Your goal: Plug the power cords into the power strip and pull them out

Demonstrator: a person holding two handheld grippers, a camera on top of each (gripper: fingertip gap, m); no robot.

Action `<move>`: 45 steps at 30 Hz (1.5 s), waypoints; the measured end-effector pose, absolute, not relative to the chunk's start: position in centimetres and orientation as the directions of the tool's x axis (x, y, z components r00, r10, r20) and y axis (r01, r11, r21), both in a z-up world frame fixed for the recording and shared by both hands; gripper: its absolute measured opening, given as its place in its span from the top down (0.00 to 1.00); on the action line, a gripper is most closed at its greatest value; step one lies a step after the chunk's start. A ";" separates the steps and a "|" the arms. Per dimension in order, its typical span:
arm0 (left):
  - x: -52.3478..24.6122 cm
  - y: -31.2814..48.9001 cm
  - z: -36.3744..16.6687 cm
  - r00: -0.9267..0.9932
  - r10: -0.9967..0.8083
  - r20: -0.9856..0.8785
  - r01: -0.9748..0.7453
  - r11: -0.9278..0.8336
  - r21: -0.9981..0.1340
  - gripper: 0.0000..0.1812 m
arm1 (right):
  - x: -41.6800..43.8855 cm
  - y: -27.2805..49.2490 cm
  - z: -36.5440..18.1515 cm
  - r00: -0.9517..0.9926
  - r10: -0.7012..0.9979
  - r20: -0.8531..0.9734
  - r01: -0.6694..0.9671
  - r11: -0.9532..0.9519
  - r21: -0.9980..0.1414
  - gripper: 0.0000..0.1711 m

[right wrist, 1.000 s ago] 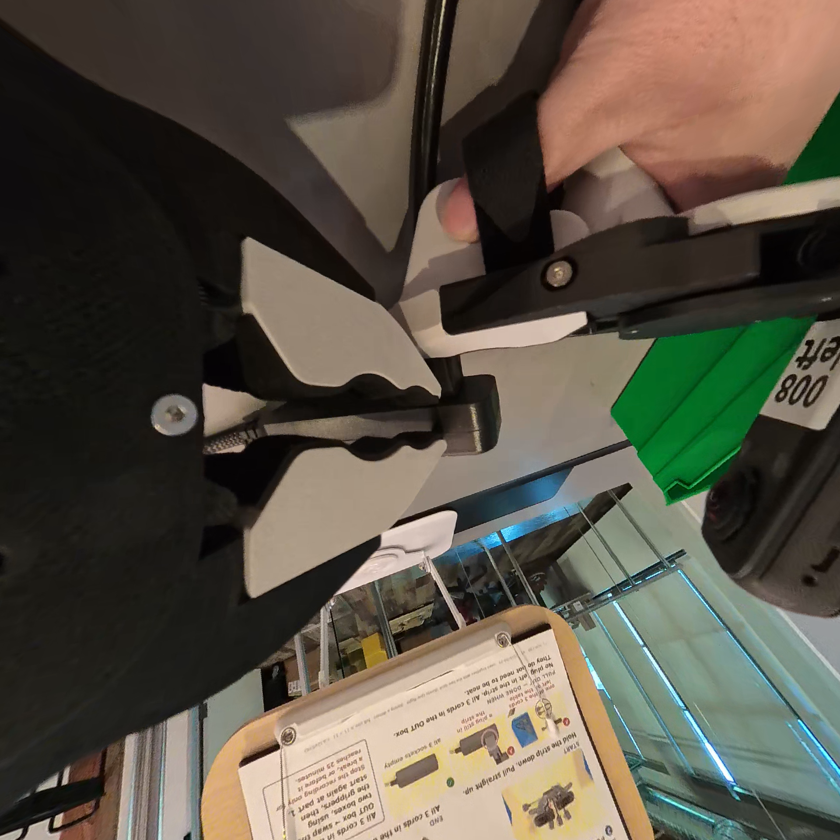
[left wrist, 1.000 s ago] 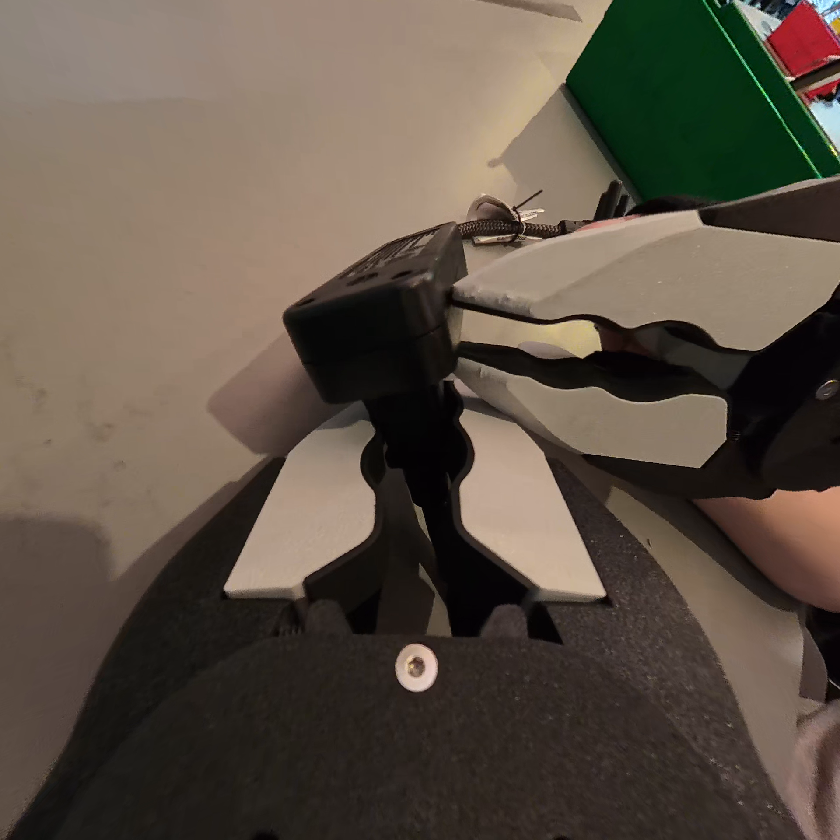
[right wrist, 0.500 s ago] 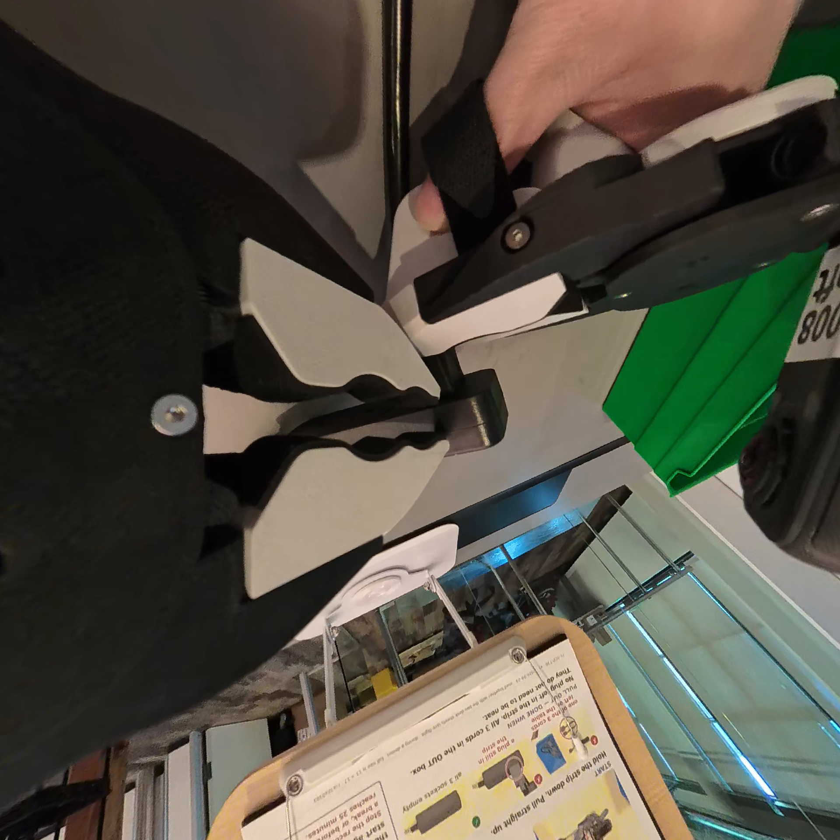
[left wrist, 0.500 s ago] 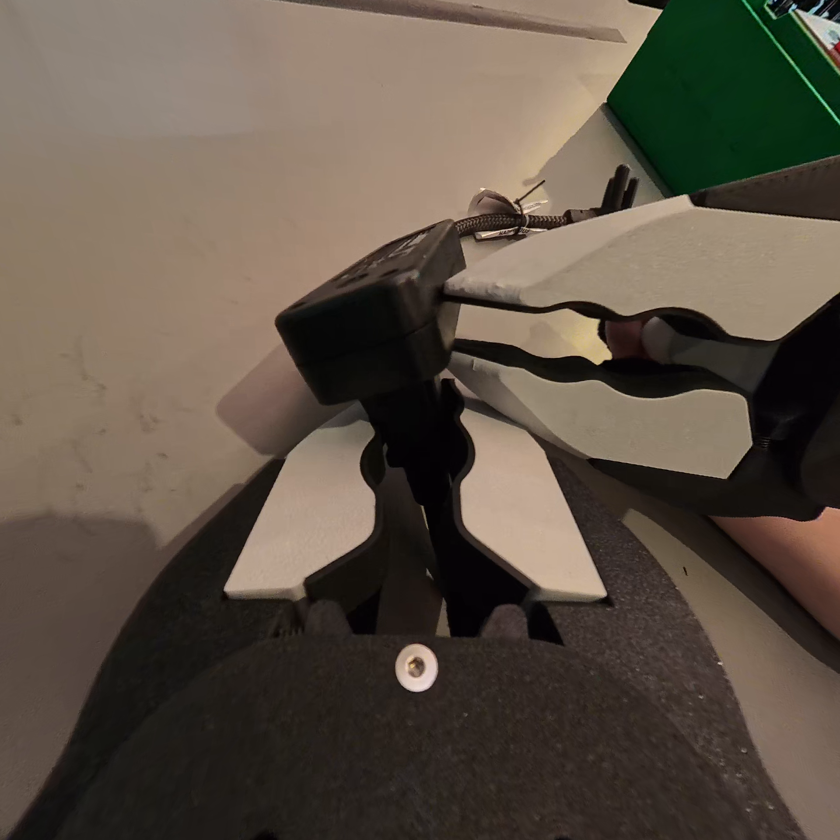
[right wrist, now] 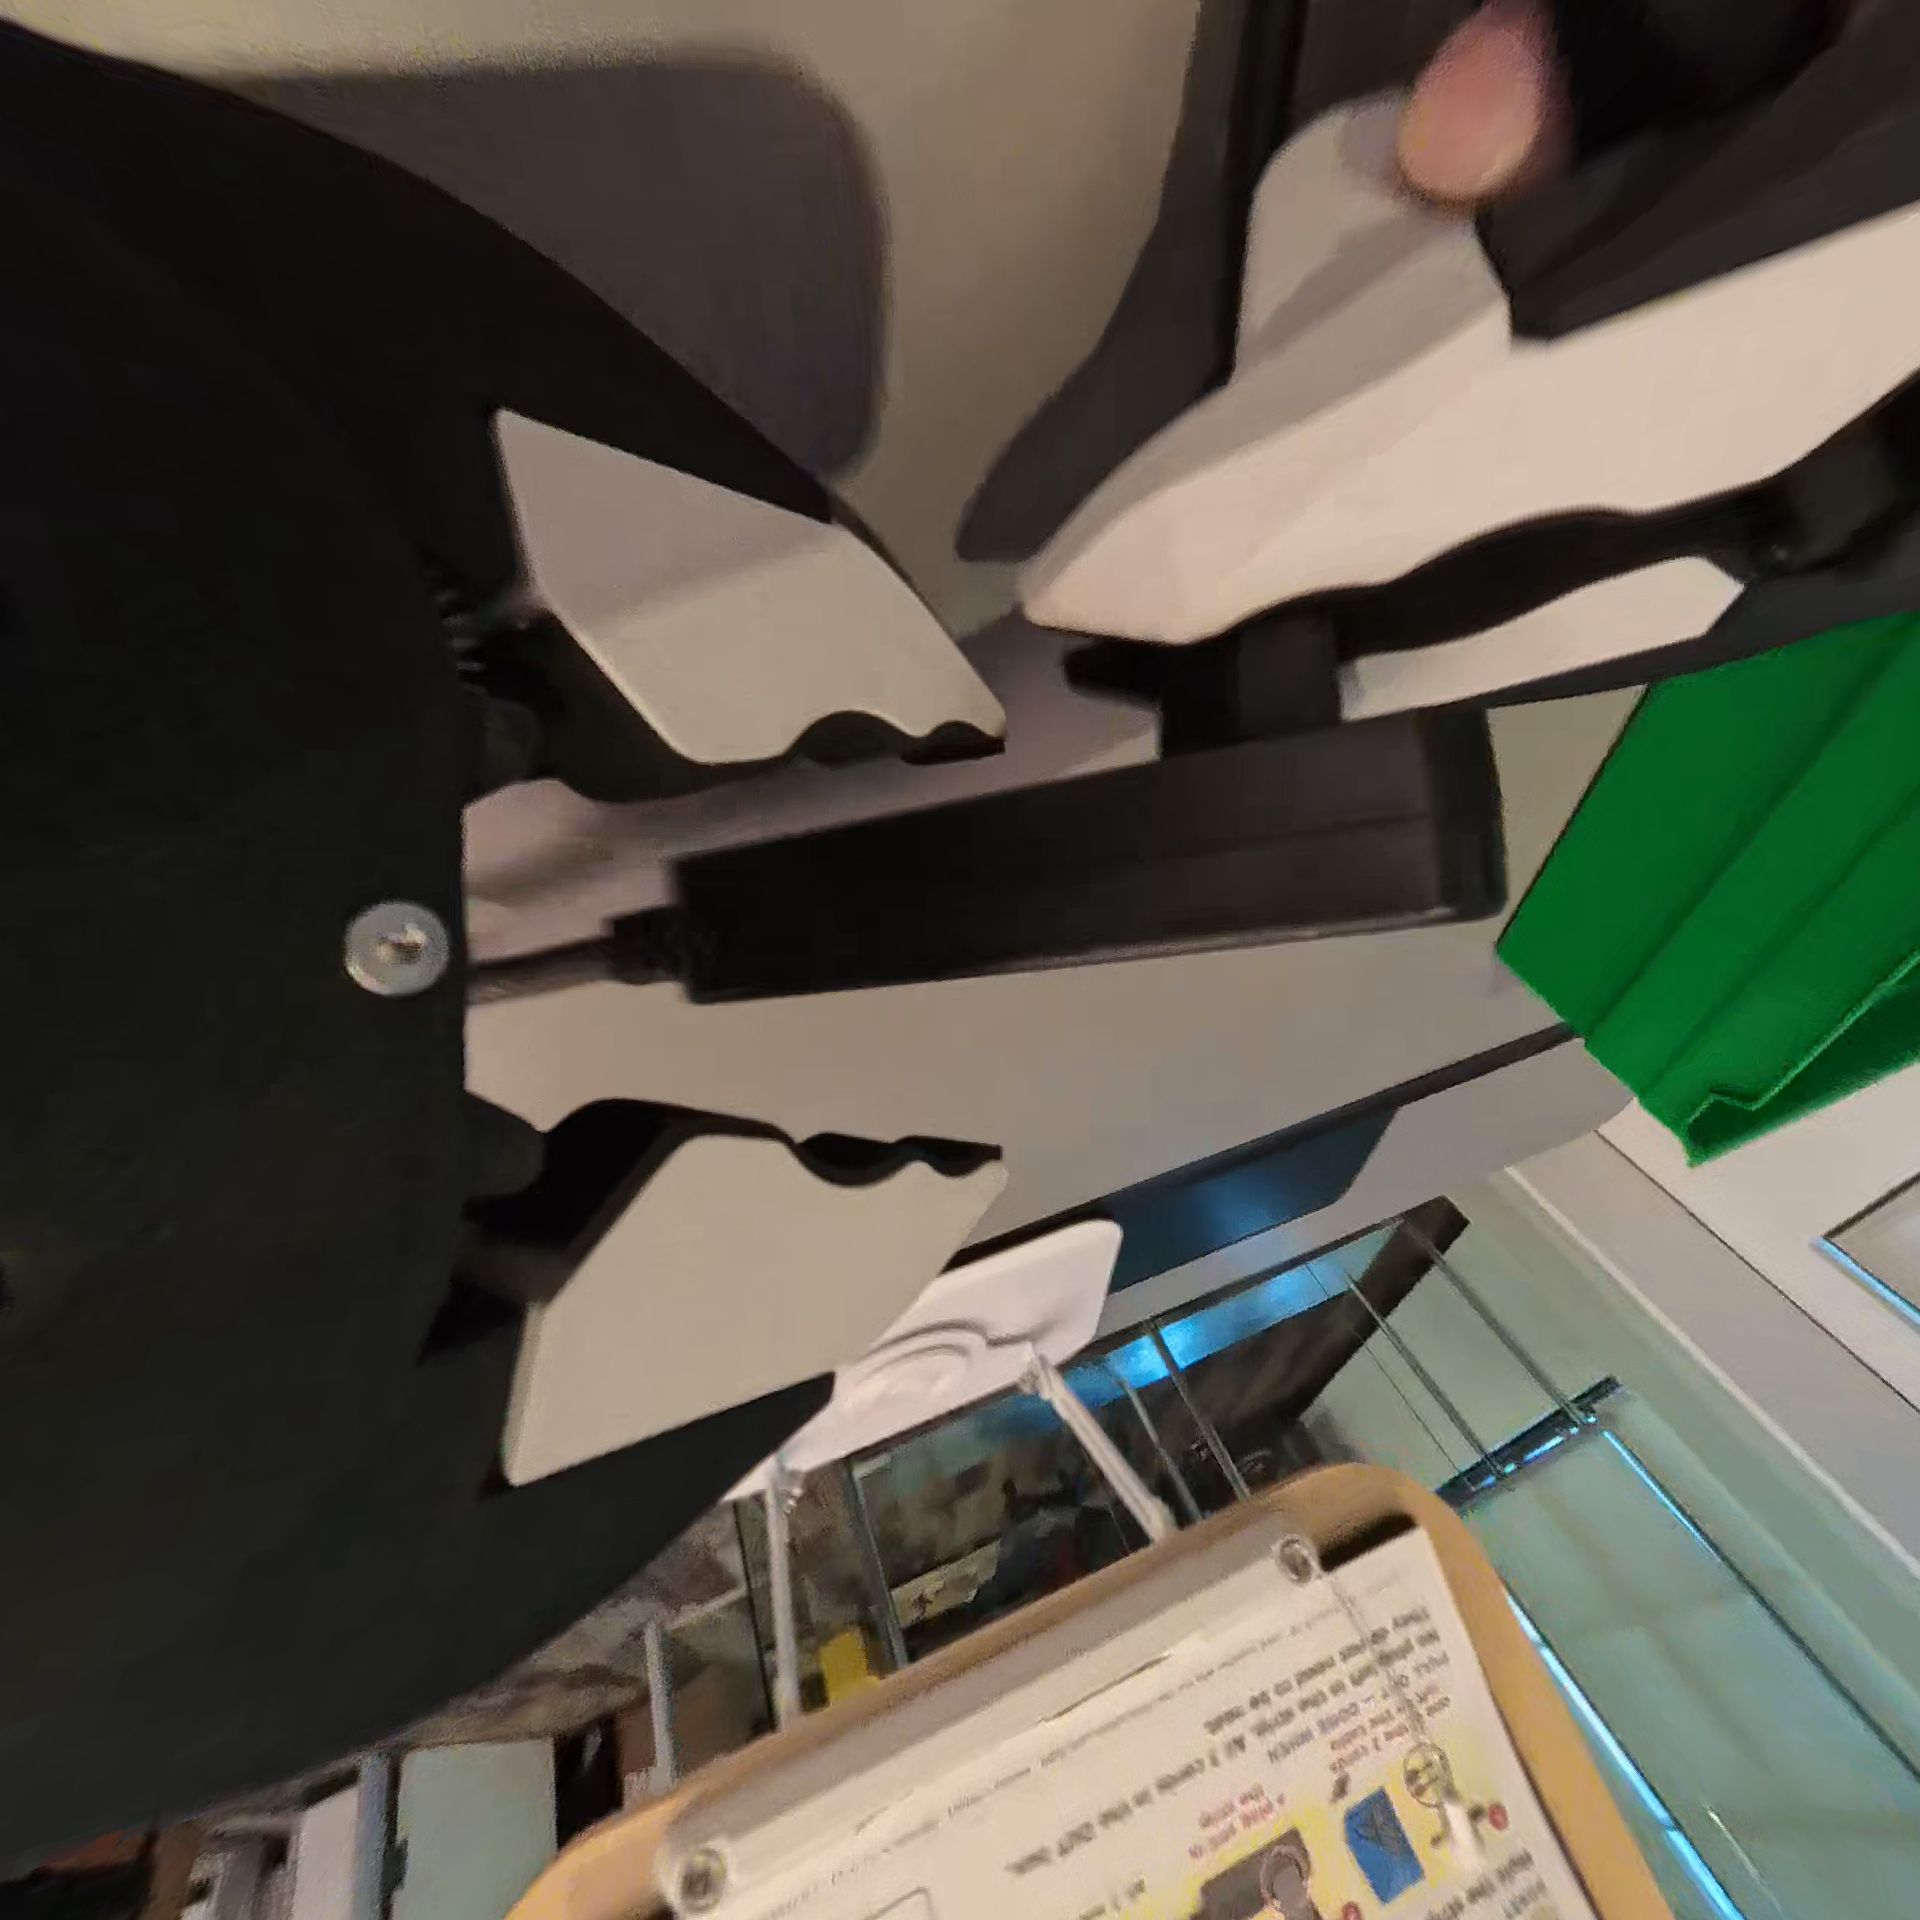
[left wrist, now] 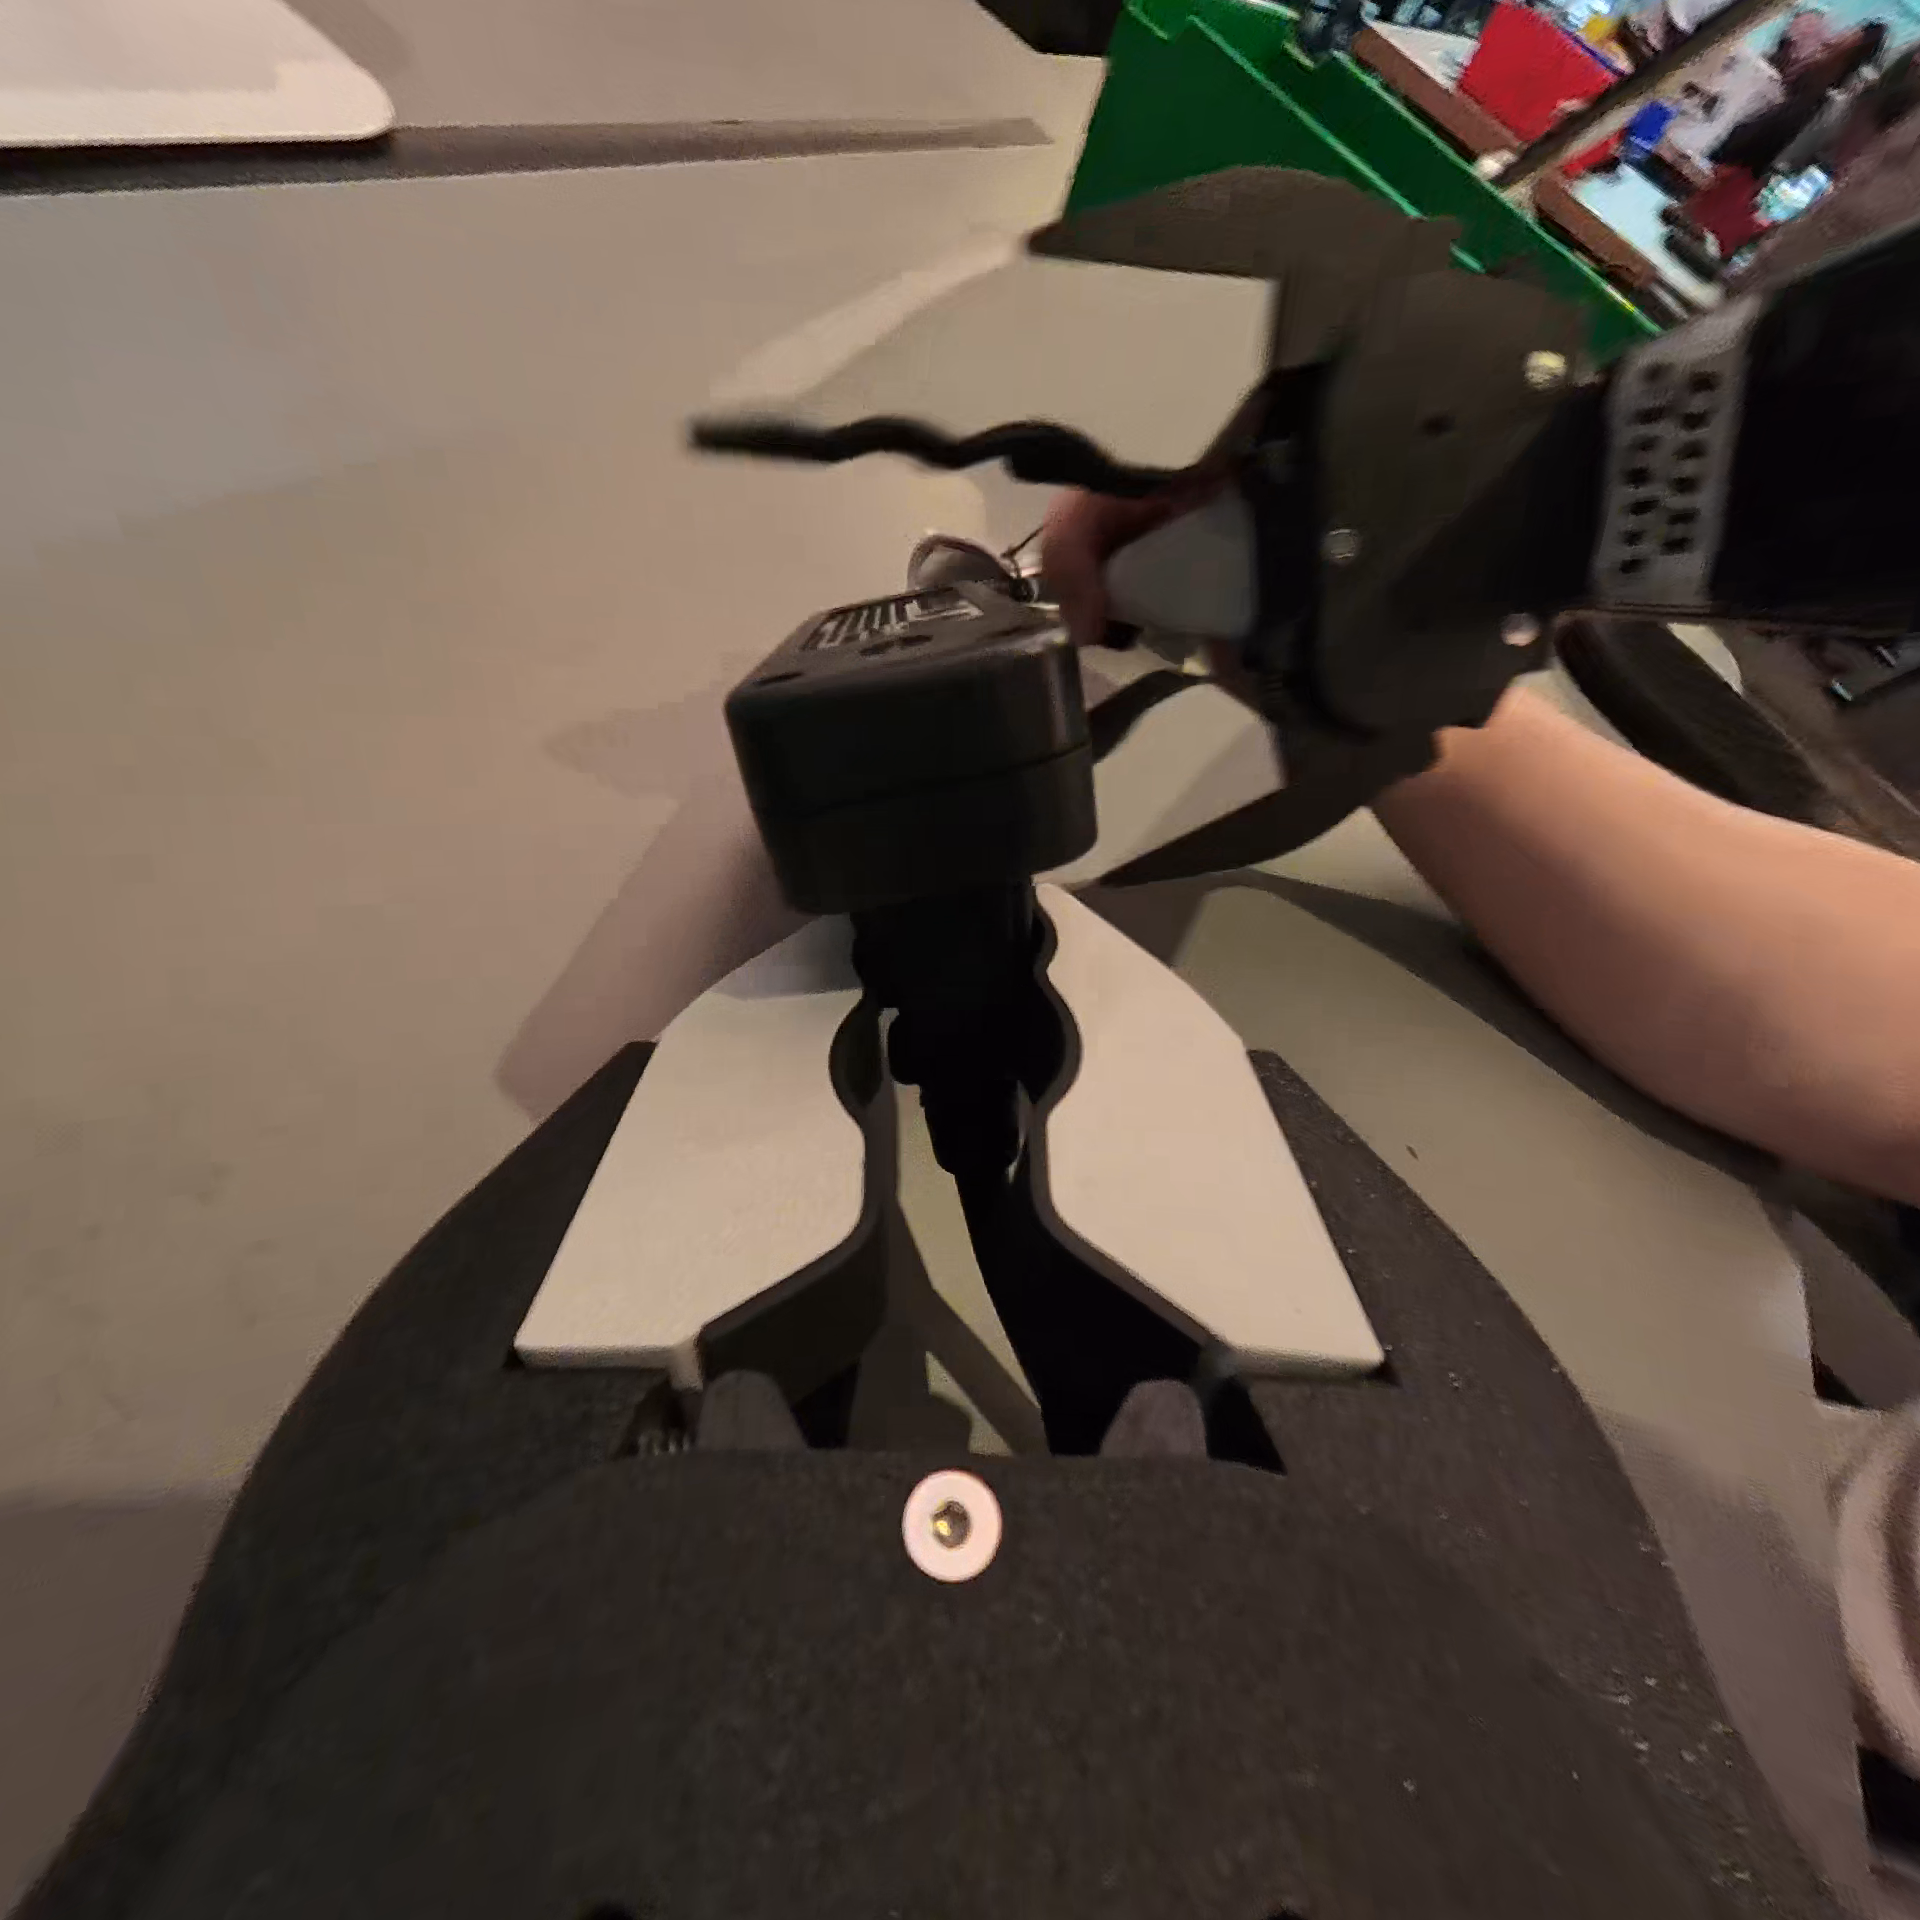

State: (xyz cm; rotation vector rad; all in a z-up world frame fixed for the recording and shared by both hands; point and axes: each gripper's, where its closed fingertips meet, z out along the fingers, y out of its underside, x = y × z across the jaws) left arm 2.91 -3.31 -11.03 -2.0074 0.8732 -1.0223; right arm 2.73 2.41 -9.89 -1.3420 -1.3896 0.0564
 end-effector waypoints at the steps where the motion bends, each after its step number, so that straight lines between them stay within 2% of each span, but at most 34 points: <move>1: 3.2 -3.7 -10.9 0.436 -0.823 0.365 -0.264 -0.505 -0.822 0.88 | 2.1 2.3 -10.3 0.268 0.717 0.644 0.656 0.353 -0.667 0.60; 3: 3.3 -3.6 -11.1 0.465 -0.813 0.351 -0.278 -0.511 -0.814 0.88 | 1.9 2.3 -11.9 0.250 0.759 0.601 0.706 0.282 -0.649 0.78; 6: 3.2 -3.5 -10.9 0.449 -0.750 0.486 -0.185 -0.610 -0.771 0.88 | 1.9 2.8 -12.4 0.352 0.789 0.504 0.698 0.138 -0.702 0.78; 8: 3.0 -3.4 -10.4 0.406 -0.725 0.557 -0.126 -0.648 -0.751 0.88 | 1.9 3.0 -12.2 0.389 0.776 0.497 0.697 0.105 -0.709 0.80; 12: 2.9 -3.4 -11.4 0.452 -0.759 0.469 -0.202 -0.599 -0.775 0.86 | 1.8 3.1 -13.0 0.392 0.779 0.489 0.720 0.071 -0.690 0.79; 23: 3.2 -3.5 -11.3 0.423 -0.794 0.436 -0.222 -0.558 -0.800 0.84 | 2.2 3.3 -13.0 0.383 0.751 0.537 0.745 0.092 -0.660 0.81; 29: 3.5 -3.3 -12.0 0.458 -0.768 0.448 -0.221 -0.587 -0.779 0.85 | 2.5 3.4 -13.7 0.427 0.767 0.479 0.722 0.030 -0.692 0.79; 37: 4.4 -2.7 -11.1 0.543 -0.751 0.376 -0.142 -0.524 -0.840 0.85 | 3.2 3.9 -12.8 0.534 0.719 0.445 0.637 0.004 -0.771 0.80; 45: 4.5 -2.9 -10.9 0.610 -0.732 0.304 -0.140 -0.477 -0.868 0.85 | 3.2 3.8 -12.6 0.527 0.730 0.436 0.620 0.020 -0.784 0.79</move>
